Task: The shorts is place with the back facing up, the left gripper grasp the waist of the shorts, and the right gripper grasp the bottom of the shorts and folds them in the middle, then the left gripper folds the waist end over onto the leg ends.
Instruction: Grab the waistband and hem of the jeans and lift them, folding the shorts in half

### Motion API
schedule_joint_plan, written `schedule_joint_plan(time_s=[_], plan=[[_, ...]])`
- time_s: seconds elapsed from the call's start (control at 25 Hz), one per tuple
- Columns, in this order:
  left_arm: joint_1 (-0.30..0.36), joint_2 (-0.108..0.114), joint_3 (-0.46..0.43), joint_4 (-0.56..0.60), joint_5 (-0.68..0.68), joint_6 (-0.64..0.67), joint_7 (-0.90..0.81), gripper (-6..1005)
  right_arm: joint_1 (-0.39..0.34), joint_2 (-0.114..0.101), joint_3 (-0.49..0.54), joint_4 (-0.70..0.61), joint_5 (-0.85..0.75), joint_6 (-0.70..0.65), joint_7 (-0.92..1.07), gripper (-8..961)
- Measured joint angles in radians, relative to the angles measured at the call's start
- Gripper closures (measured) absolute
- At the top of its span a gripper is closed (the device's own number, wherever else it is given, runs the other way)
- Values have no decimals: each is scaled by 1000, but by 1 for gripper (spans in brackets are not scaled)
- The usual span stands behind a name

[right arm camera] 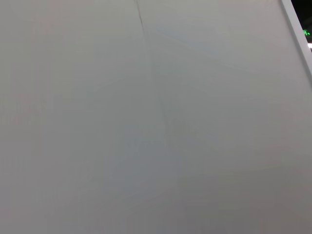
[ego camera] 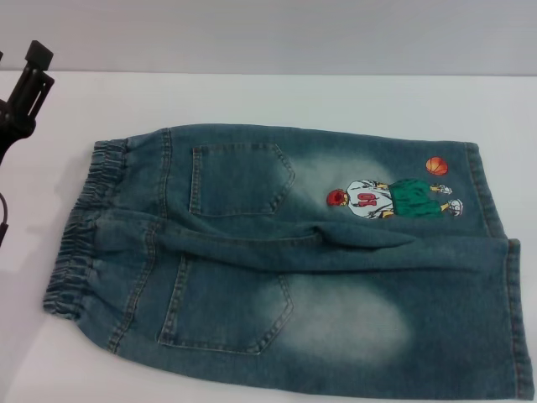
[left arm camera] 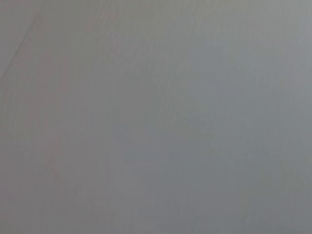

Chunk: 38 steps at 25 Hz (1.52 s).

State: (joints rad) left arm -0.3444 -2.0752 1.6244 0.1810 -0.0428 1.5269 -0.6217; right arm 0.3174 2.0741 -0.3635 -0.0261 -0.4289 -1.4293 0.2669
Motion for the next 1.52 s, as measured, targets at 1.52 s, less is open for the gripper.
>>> schedule_joint_plan(time_s=[1.52], plan=[[-10, 9, 0, 4, 5, -23, -19, 187, 22, -1, 0, -8, 1, 37, 0, 362]])
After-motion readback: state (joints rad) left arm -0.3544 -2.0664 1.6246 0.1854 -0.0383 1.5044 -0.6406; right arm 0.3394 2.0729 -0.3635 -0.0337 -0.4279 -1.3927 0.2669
